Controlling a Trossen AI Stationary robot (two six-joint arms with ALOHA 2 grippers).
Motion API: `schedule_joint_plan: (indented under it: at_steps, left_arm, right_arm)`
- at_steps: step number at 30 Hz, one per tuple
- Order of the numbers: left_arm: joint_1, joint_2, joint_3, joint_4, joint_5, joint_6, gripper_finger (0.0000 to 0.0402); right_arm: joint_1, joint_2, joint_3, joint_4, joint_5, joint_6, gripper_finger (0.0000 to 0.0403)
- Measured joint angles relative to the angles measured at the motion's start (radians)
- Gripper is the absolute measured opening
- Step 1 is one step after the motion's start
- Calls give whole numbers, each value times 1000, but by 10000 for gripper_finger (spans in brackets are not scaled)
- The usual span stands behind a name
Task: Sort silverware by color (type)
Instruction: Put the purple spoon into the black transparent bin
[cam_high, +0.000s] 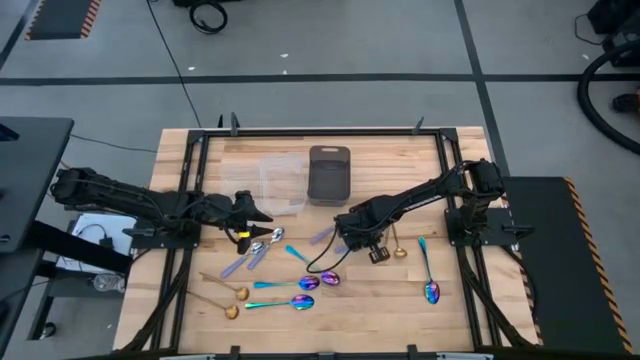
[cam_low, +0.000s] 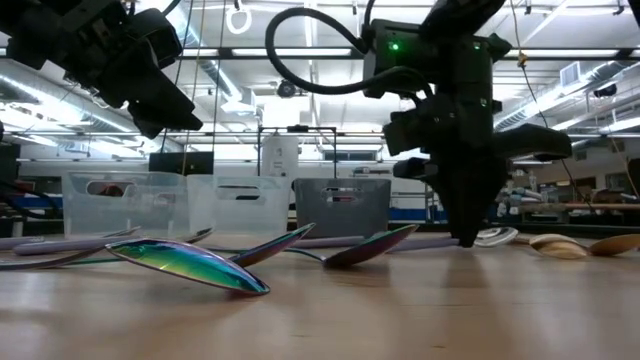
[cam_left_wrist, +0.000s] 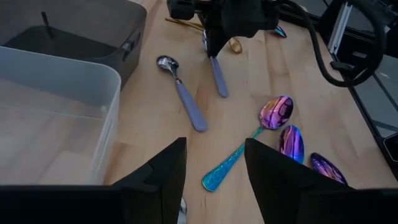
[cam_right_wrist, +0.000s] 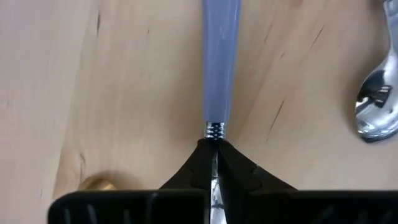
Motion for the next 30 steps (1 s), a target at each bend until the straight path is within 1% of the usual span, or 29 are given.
schedule_joint_plan:
  at_steps: [12,25,30]
  left_arm:
    - [0,0,0,-1,-1,0,171]
    - [0,0,-1,-18,-2,0,171]
    - [0,0,-1,-18,-28,0,171]
  right_arm:
    - [-14,-2,51,-15,-11,-13,7]
    - [-21,-5,52,-16,-15,-4,5]
    - [-21,-9,73,-22,-5,-11,5]
